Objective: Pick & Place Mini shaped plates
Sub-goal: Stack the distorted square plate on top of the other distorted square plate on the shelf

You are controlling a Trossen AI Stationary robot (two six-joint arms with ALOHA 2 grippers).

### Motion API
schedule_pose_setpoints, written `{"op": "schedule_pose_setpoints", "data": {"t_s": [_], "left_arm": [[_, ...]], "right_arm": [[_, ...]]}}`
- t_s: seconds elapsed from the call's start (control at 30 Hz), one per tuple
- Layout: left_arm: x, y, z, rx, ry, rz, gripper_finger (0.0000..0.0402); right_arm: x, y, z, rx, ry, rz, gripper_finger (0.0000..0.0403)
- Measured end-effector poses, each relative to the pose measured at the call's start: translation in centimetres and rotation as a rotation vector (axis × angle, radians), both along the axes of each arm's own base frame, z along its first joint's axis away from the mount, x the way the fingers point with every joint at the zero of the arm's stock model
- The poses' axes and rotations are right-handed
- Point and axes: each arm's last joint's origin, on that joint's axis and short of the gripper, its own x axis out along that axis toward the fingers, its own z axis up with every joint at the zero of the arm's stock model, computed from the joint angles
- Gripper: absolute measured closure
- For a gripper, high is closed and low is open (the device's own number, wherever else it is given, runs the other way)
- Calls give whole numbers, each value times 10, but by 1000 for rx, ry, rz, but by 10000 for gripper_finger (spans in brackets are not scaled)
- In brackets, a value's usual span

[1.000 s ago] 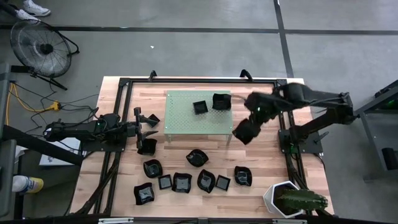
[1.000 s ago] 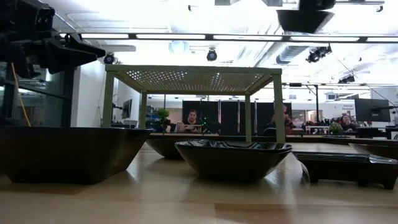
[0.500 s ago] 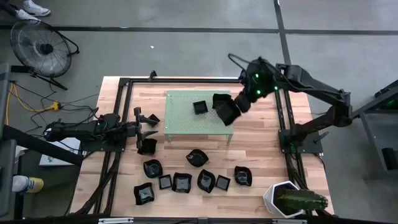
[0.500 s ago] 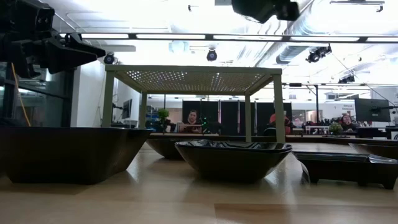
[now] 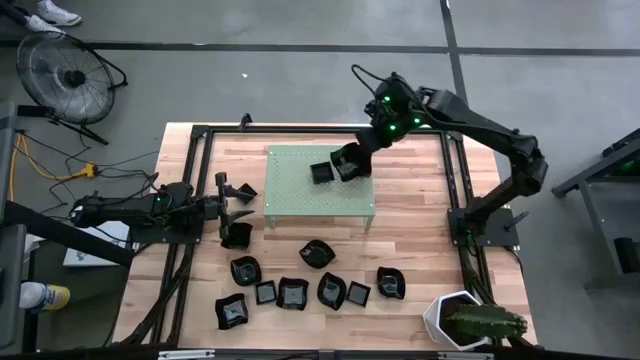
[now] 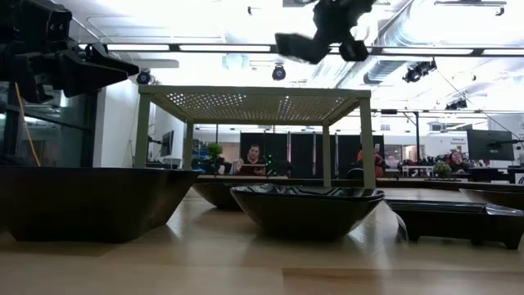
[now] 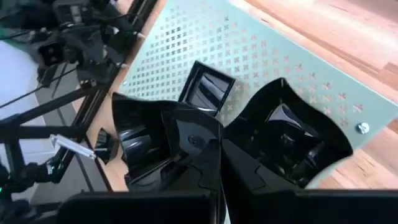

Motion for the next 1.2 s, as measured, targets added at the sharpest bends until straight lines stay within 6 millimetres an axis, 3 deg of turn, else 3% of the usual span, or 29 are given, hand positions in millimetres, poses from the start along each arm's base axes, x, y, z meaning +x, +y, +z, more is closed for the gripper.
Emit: {"op": "schedule_pose_setpoints", "data": {"t_s": [0.23, 0.57, 1.2], "left_arm": [[0, 0, 0, 0, 0, 0, 208], [0, 0, 0, 0, -1, 0, 208], [0, 0, 0, 0, 0, 0, 208]], "right_arm": [[11, -8, -17, 53, 65, -41, 403], [-5, -15, -20, 26, 191, -167, 403], [-9, -14, -15, 7, 190, -216, 402]]}}
